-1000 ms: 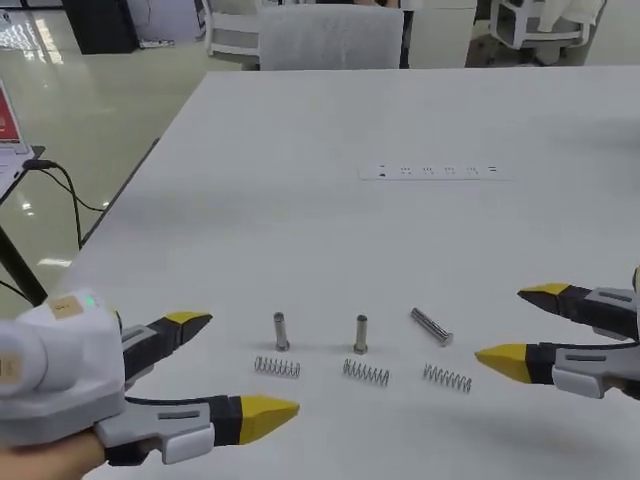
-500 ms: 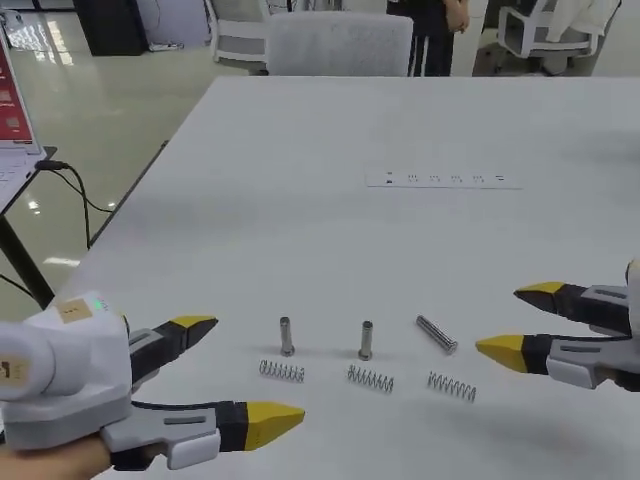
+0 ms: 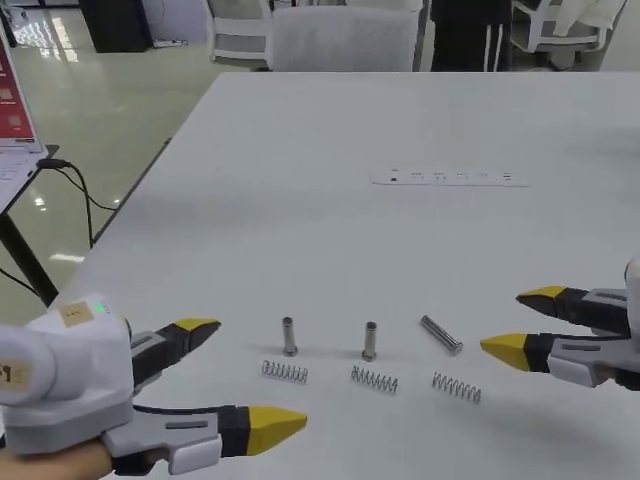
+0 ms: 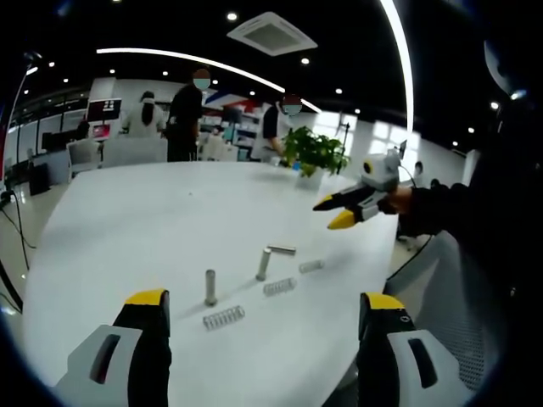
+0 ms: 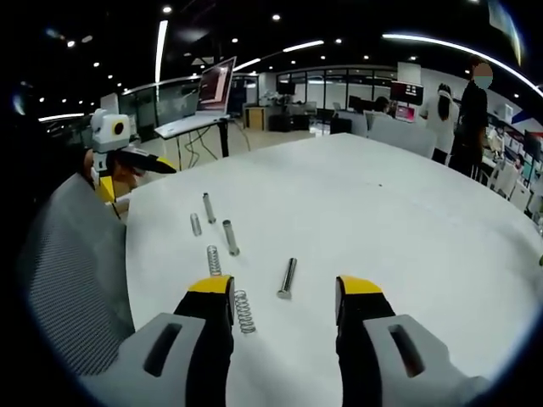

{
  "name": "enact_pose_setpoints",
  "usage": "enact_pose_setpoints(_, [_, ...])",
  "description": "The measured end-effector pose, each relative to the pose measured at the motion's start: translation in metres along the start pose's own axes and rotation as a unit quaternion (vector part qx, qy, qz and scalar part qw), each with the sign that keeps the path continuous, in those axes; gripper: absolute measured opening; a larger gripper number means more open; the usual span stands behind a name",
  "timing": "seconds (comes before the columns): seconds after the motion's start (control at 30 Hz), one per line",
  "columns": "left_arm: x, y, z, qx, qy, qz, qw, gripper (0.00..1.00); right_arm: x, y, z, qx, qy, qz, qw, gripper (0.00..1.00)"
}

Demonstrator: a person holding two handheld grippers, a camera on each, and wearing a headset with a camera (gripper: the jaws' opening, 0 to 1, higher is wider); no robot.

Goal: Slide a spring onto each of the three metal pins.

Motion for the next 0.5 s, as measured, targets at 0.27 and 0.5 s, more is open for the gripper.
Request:
enact_pose_setpoints(0.27, [-0.0008, -0.0011, 0.0001, -0.001, 0.0, -0.001, 1.0, 0.89, -0.0015, -0.0024, 0.0012, -0.001, 0.002, 0.0, 1.0, 0.45])
enact_pose_setpoints(0.5, [-0.001, -0.0018, 0.0001, -0.001, 0.0, 0.0, 1.0, 0.89, -0.0032, -0.0045, 0.0023, 0.001, 0.004, 0.0, 1.0, 0.44])
Point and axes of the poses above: the centre of the closed fingertips' face, and the gripper's own axes: z roughly forward along the fingers, y roughly to its left, x roughly out of its underside, the point moved 3 cm from there along -z, roughly backward along the fingers, and after that the axes turned 11 degrees about -z, right-handed, at the moved point
